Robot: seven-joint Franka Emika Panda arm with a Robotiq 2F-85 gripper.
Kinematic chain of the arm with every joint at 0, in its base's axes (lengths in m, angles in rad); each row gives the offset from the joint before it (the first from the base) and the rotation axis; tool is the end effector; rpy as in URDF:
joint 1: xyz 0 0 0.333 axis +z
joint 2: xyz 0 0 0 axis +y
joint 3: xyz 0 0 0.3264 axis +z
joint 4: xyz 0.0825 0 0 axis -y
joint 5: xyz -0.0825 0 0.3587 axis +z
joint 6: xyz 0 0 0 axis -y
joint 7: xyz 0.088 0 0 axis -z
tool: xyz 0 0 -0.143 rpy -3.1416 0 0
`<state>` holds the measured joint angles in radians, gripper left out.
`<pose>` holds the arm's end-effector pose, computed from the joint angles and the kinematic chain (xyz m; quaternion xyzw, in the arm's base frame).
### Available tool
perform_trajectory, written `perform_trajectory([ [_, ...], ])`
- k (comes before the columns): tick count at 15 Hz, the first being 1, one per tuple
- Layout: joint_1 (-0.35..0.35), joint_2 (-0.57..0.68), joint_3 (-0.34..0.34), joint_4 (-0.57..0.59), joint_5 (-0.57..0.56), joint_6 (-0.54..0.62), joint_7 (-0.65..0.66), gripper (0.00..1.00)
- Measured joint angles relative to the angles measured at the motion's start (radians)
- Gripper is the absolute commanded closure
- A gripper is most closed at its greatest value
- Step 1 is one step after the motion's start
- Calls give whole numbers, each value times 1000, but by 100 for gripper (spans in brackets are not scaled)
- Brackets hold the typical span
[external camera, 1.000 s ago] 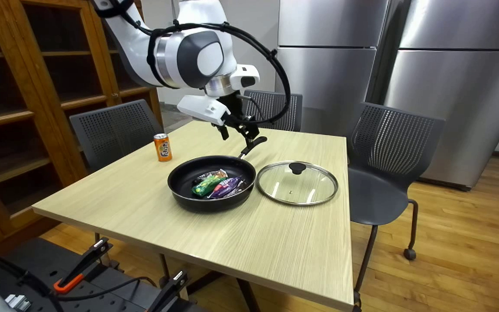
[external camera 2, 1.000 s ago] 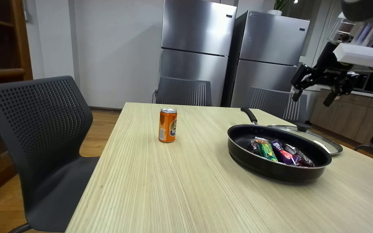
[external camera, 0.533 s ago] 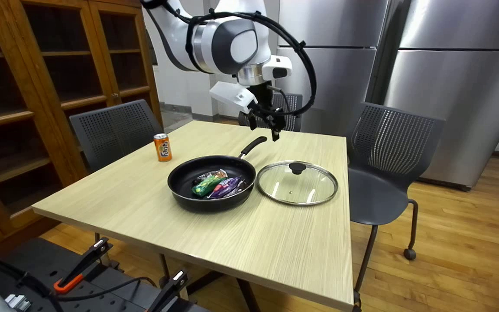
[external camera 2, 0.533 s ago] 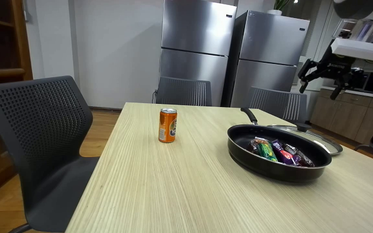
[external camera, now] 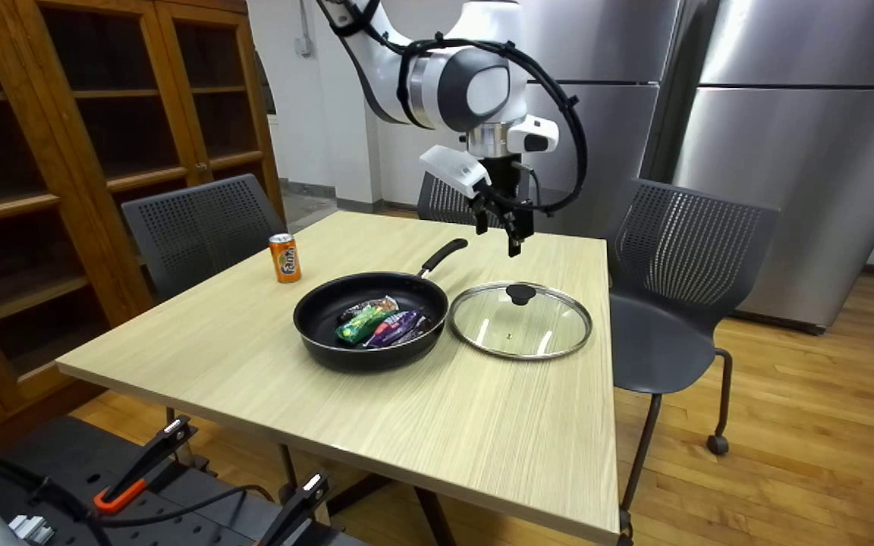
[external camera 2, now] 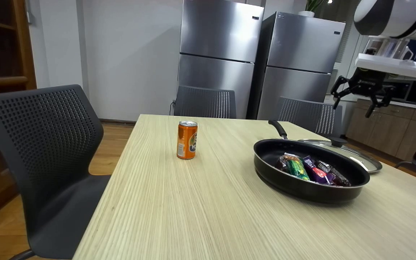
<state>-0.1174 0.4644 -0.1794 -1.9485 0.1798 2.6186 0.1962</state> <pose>0.6098 -0.1813 0.2576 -0.9479 0.2994 -0.1087 0.0087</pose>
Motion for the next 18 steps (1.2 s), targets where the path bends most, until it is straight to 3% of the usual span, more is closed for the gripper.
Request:
perform_trajectory([
  [9,-36,262,-7,308,5,-159,162,0],
  [18,-56,397,-11,478,11,-270,237,0],
])
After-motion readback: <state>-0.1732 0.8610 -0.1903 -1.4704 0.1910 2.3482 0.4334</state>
